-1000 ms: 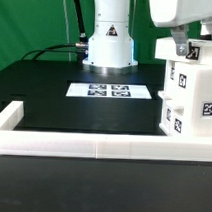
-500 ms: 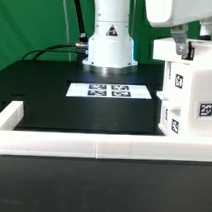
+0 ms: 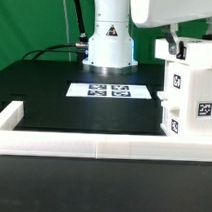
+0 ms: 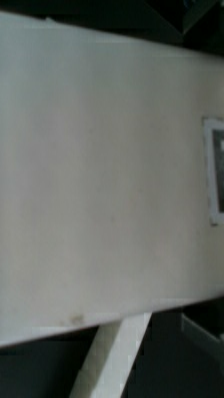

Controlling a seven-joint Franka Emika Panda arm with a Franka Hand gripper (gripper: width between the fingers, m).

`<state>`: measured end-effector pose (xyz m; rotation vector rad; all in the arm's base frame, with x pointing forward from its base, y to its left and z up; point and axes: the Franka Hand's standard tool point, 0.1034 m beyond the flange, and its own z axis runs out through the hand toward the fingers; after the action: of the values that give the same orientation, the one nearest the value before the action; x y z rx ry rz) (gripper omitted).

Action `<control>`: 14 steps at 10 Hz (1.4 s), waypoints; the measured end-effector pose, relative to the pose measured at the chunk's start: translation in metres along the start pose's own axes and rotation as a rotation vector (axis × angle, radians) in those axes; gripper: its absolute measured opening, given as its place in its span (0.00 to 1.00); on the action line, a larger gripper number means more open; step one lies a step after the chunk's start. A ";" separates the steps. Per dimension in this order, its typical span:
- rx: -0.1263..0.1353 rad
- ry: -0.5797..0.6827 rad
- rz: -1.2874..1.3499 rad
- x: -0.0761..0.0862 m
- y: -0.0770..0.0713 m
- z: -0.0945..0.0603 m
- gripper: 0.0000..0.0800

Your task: Assemble cabinet

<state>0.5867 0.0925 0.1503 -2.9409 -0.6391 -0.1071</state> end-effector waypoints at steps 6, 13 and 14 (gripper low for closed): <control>-0.005 0.023 0.501 0.004 -0.005 0.000 0.70; -0.003 0.005 0.867 0.000 -0.007 0.002 0.70; -0.004 0.004 0.858 -0.001 -0.006 0.003 0.70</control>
Offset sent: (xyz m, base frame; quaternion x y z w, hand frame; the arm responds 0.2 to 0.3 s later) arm -0.0087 0.0024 -0.0018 -0.0080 0.0147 0.2363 0.9715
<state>0.5835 0.0981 0.1483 -2.9270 0.6402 -0.0218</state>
